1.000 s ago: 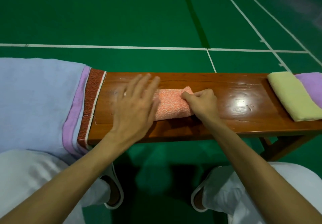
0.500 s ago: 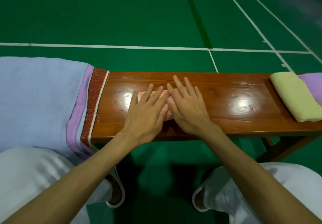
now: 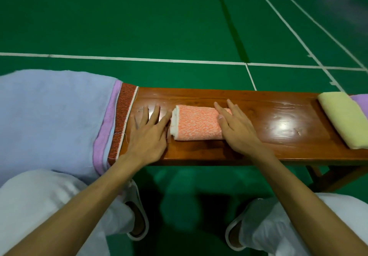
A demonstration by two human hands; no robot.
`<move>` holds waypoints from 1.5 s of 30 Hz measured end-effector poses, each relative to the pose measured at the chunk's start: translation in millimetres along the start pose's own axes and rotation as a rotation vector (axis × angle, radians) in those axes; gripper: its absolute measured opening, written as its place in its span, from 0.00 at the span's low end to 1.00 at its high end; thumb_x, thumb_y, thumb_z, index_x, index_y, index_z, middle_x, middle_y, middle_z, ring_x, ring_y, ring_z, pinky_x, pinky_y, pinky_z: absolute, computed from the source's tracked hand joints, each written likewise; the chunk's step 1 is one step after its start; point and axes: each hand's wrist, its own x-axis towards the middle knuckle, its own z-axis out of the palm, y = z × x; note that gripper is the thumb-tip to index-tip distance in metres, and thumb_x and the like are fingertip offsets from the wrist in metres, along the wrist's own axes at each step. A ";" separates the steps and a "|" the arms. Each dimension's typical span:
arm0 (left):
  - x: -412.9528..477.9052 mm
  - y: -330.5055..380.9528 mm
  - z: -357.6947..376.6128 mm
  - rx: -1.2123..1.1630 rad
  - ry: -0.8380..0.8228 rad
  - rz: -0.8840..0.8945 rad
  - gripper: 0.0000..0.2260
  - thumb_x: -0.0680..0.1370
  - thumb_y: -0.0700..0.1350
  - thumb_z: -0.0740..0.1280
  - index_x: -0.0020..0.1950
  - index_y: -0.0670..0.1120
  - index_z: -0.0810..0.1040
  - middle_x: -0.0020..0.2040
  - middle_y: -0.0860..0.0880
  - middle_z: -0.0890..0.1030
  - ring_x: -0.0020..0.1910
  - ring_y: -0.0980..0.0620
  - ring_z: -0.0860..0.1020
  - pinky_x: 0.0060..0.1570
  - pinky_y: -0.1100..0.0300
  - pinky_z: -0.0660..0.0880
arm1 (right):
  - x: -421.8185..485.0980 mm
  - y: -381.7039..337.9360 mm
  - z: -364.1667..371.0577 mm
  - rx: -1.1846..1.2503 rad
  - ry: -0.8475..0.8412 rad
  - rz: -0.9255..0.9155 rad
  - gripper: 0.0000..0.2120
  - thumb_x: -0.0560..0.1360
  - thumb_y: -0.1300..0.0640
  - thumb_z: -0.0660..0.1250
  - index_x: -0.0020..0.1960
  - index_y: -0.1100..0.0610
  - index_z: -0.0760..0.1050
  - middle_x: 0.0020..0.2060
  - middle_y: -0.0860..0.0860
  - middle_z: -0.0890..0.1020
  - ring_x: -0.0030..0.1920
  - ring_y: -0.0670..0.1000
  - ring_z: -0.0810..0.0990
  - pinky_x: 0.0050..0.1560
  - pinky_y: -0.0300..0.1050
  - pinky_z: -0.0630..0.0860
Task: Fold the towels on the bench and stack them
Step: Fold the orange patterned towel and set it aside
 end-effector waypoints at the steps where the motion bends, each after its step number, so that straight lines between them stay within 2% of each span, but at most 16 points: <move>1: -2.5 1.1 1.0 -0.059 0.050 -0.008 0.30 0.81 0.56 0.43 0.83 0.53 0.58 0.84 0.45 0.55 0.83 0.41 0.49 0.79 0.37 0.45 | -0.3 0.2 -1.6 -0.011 -0.003 0.003 0.32 0.78 0.38 0.41 0.82 0.40 0.55 0.83 0.52 0.51 0.83 0.57 0.49 0.81 0.59 0.51; 3: -5.9 7.8 -1.3 -0.256 0.238 -0.063 0.27 0.82 0.54 0.47 0.73 0.46 0.74 0.75 0.42 0.72 0.75 0.44 0.67 0.76 0.45 0.58 | -1.6 0.1 -1.6 -0.003 0.009 -0.001 0.32 0.78 0.37 0.43 0.82 0.40 0.55 0.83 0.53 0.52 0.82 0.58 0.51 0.80 0.60 0.52; 5: -8.4 16.9 -8.3 -0.361 0.381 -0.135 0.27 0.83 0.58 0.48 0.55 0.43 0.82 0.58 0.43 0.81 0.57 0.48 0.74 0.62 0.48 0.70 | -2.8 -2.5 -3.0 0.114 0.079 -0.024 0.32 0.80 0.38 0.49 0.83 0.43 0.52 0.83 0.53 0.55 0.82 0.55 0.54 0.80 0.60 0.54; 9: -4.3 25.1 -16.5 -0.220 0.228 -0.249 0.37 0.76 0.77 0.48 0.39 0.47 0.79 0.52 0.43 0.79 0.55 0.45 0.76 0.49 0.50 0.73 | 0.0 -5.7 -13.5 0.438 0.275 0.183 0.30 0.83 0.41 0.60 0.79 0.56 0.64 0.73 0.56 0.73 0.72 0.57 0.72 0.73 0.60 0.69; 12: 7.4 36.4 -21.9 -0.304 0.062 -0.249 0.34 0.71 0.81 0.56 0.30 0.49 0.67 0.51 0.34 0.81 0.54 0.41 0.79 0.35 0.52 0.68 | -2.9 -11.4 -21.3 0.351 0.208 0.324 0.32 0.74 0.30 0.60 0.58 0.58 0.77 0.53 0.54 0.82 0.51 0.60 0.82 0.52 0.62 0.81; 14: 12.7 50.5 -29.0 -0.414 -0.030 -0.251 0.29 0.73 0.73 0.67 0.30 0.50 0.65 0.50 0.32 0.80 0.46 0.38 0.80 0.32 0.50 0.70 | -6.6 -12.1 -23.8 0.278 0.133 0.346 0.28 0.75 0.31 0.64 0.49 0.58 0.79 0.44 0.52 0.82 0.42 0.57 0.81 0.47 0.55 0.81; 17: 15.5 66.0 -32.5 -0.586 -0.093 -0.256 0.21 0.76 0.60 0.74 0.34 0.49 0.70 0.36 0.42 0.78 0.31 0.49 0.77 0.27 0.55 0.69 | -8.3 -6.2 -27.7 0.294 0.095 0.373 0.25 0.76 0.35 0.69 0.47 0.59 0.79 0.42 0.53 0.82 0.41 0.56 0.81 0.48 0.55 0.80; 19: 18.2 69.6 -29.8 -0.805 -0.127 -0.270 0.12 0.78 0.54 0.74 0.46 0.46 0.79 0.42 0.49 0.83 0.37 0.53 0.81 0.37 0.58 0.78 | -7.5 3.1 -29.0 0.521 0.093 0.421 0.22 0.75 0.39 0.73 0.48 0.59 0.80 0.46 0.54 0.84 0.47 0.57 0.83 0.52 0.59 0.82; 21: 25.2 72.5 -27.3 -1.057 -0.178 -0.334 0.15 0.79 0.52 0.73 0.62 0.45 0.80 0.53 0.49 0.85 0.50 0.50 0.84 0.50 0.54 0.82 | -10.1 11.3 -34.2 0.817 0.086 0.462 0.17 0.74 0.45 0.75 0.51 0.59 0.80 0.50 0.54 0.85 0.50 0.56 0.84 0.49 0.54 0.82; 28: 68.2 132.0 -32.0 -1.452 -0.239 -0.436 0.23 0.75 0.48 0.77 0.64 0.40 0.76 0.59 0.44 0.83 0.56 0.47 0.82 0.37 0.56 0.80 | -31.2 52.8 -71.6 1.198 0.185 0.455 0.30 0.68 0.50 0.79 0.64 0.62 0.76 0.54 0.55 0.84 0.48 0.53 0.85 0.34 0.42 0.78; 31: 91.5 173.5 -26.3 -1.476 -0.182 -0.392 0.20 0.72 0.47 0.80 0.57 0.42 0.76 0.58 0.42 0.83 0.51 0.47 0.82 0.40 0.55 0.79 | -44.2 82.0 -91.7 1.125 0.203 0.442 0.30 0.59 0.45 0.78 0.57 0.58 0.79 0.50 0.52 0.84 0.46 0.51 0.84 0.34 0.42 0.75; 34: 114.4 218.2 -19.0 -1.476 -0.147 -0.363 0.26 0.65 0.49 0.83 0.54 0.43 0.75 0.55 0.43 0.83 0.49 0.46 0.82 0.49 0.50 0.81 | -59.3 108.6 -112.6 1.026 0.201 0.469 0.12 0.72 0.48 0.76 0.48 0.56 0.82 0.41 0.49 0.83 0.39 0.49 0.80 0.28 0.37 0.73; 37: 137.8 266.1 -7.6 -1.472 -0.177 -0.313 0.30 0.56 0.53 0.83 0.51 0.46 0.74 0.57 0.42 0.82 0.54 0.43 0.83 0.57 0.41 0.82 | -73.4 141.0 -124.6 0.776 0.322 0.526 0.15 0.81 0.46 0.68 0.47 0.57 0.85 0.39 0.52 0.83 0.39 0.52 0.81 0.36 0.47 0.80; 41: 165.8 329.7 18.4 -1.396 -0.180 -0.226 0.30 0.63 0.53 0.84 0.57 0.43 0.75 0.57 0.44 0.82 0.55 0.45 0.82 0.51 0.48 0.82 | -80.4 186.6 -132.5 0.440 0.475 0.523 0.23 0.81 0.45 0.66 0.36 0.61 0.82 0.30 0.57 0.81 0.37 0.59 0.82 0.44 0.59 0.80; 43: 175.3 355.4 35.2 -1.255 -0.134 -0.186 0.25 0.70 0.54 0.81 0.58 0.44 0.75 0.58 0.46 0.80 0.53 0.49 0.80 0.46 0.55 0.78 | -76.9 207.3 -136.5 0.234 0.528 0.559 0.21 0.79 0.44 0.66 0.38 0.60 0.80 0.32 0.55 0.79 0.39 0.60 0.79 0.42 0.54 0.75; 45: 179.2 372.2 51.3 -0.959 -0.053 -0.107 0.25 0.73 0.58 0.77 0.60 0.46 0.73 0.59 0.47 0.78 0.57 0.47 0.77 0.53 0.53 0.76 | -72.8 222.2 -139.7 -0.053 0.536 0.634 0.19 0.77 0.41 0.68 0.45 0.57 0.82 0.38 0.54 0.81 0.42 0.59 0.77 0.43 0.49 0.72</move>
